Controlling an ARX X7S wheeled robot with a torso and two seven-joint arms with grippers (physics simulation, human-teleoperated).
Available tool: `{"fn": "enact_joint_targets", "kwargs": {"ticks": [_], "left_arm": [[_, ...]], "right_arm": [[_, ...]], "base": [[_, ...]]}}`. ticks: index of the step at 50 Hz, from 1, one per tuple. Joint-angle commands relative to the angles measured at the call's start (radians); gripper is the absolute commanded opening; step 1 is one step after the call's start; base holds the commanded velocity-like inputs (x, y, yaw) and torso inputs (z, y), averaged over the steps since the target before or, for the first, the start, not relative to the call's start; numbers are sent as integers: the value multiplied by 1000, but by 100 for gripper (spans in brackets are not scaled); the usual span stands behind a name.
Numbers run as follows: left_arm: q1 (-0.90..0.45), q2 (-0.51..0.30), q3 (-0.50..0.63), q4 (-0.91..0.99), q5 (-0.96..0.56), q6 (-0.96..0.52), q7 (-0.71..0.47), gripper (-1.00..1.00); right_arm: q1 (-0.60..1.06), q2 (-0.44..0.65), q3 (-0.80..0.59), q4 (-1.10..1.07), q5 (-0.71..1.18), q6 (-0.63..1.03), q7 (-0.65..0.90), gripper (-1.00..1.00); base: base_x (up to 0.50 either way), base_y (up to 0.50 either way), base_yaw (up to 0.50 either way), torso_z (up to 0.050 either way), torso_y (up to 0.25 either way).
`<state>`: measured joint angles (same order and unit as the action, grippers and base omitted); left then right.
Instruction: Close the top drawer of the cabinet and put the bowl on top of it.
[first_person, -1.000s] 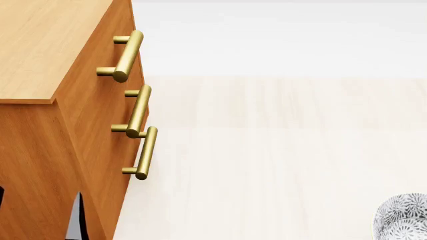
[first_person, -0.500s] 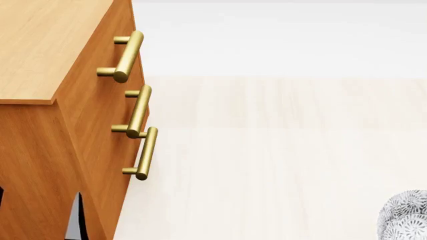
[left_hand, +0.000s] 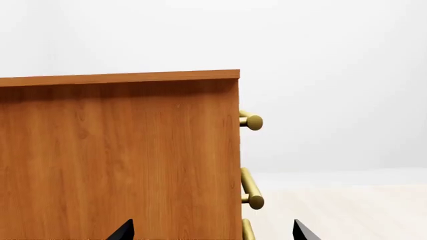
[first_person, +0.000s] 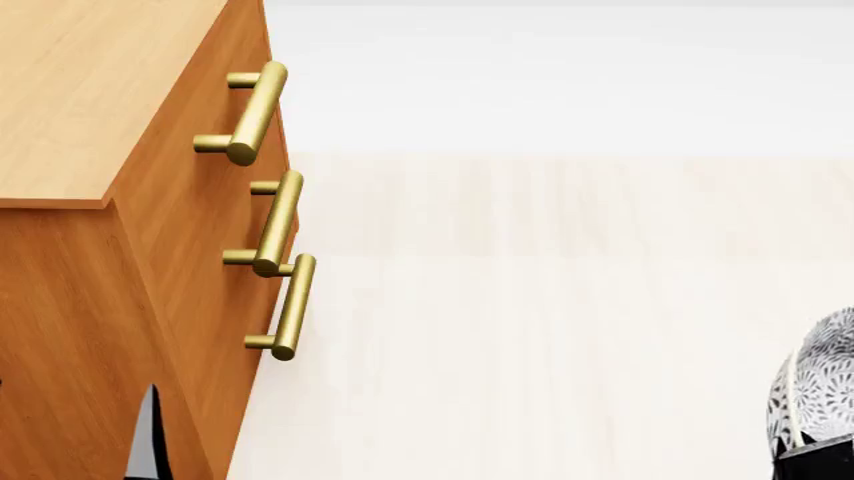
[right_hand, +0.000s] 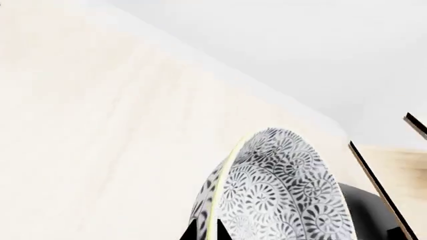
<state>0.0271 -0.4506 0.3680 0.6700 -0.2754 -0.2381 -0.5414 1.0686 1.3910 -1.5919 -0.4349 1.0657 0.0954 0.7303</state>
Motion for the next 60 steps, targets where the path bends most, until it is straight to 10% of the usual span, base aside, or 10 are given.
{"fn": "enact_joint_targets", "kwargs": {"ticks": [1, 60], "left_arm": [[-2, 0, 1, -7, -1, 2, -3, 100], [-12, -22, -6, 5, -67, 7, 23, 100]], "right_arm": [[280, 37, 187, -181, 85, 225, -23, -100], [911, -599, 454, 143, 307, 656, -91, -100]], "base": [[0, 0, 0, 0, 0], [0, 0, 0, 22, 90]]}}
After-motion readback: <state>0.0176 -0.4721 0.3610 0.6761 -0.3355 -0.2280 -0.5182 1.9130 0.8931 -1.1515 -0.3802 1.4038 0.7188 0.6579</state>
